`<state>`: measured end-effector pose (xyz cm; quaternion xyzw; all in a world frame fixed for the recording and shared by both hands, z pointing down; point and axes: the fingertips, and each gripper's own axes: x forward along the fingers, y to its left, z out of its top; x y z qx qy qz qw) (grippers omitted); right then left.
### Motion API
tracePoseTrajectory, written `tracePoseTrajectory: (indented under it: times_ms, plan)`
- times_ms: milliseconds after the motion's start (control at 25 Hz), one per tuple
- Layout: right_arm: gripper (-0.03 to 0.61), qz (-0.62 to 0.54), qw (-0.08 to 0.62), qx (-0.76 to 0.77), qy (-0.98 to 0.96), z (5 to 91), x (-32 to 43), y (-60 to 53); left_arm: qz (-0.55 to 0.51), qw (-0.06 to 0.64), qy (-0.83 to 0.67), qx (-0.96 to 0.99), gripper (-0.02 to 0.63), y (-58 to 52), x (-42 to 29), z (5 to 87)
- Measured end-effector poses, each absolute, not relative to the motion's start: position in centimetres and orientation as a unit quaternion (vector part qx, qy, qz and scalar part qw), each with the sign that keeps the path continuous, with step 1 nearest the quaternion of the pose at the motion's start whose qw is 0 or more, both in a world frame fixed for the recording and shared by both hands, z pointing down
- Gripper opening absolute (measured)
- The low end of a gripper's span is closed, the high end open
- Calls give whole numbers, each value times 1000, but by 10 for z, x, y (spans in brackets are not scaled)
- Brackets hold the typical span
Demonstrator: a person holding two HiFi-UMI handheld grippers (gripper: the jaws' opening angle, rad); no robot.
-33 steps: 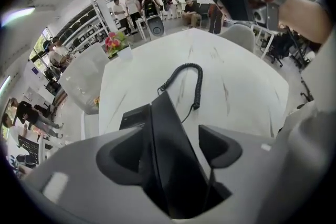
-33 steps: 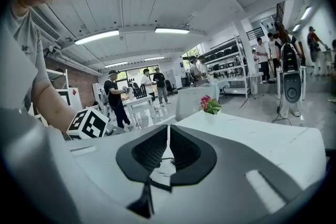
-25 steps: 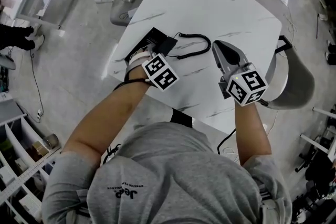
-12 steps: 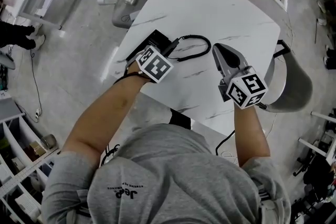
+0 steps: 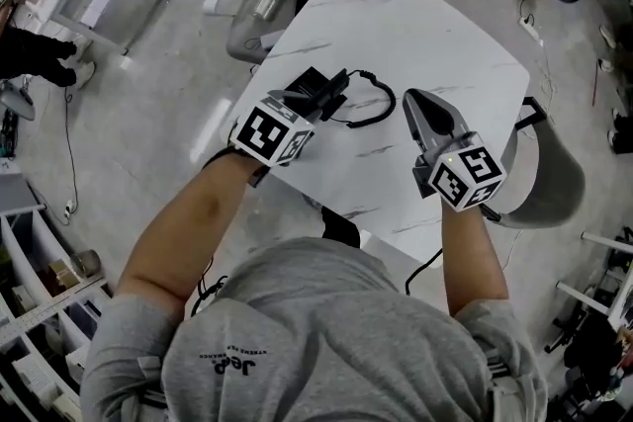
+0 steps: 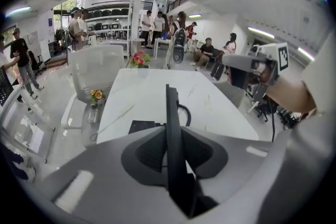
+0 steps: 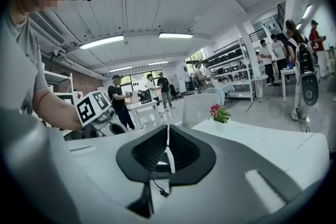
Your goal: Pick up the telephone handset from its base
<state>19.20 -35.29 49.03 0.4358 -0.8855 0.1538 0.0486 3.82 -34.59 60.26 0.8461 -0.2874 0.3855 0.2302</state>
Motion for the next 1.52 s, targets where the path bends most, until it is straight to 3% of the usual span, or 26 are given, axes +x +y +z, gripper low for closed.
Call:
tracePoseTrajectory:
  times_ms: [320,920,1200,1520]
  plan:
    - [5,125,31,375,-918,435,111,-355,284,235,-322,872,138,-316,-42,507]
    - [5,53,-12,148,-988,316,-126,-275,95,187,-484,849,138,-167,-249,354]
    - [5,29,-14,32,-999,280,-219,-219,-11,170,-564,808,138,-82,-328,321]
    - [5,23,-21,-59,-998,264,-291,-156,-93,149,-597,783,138,11,-369,316]
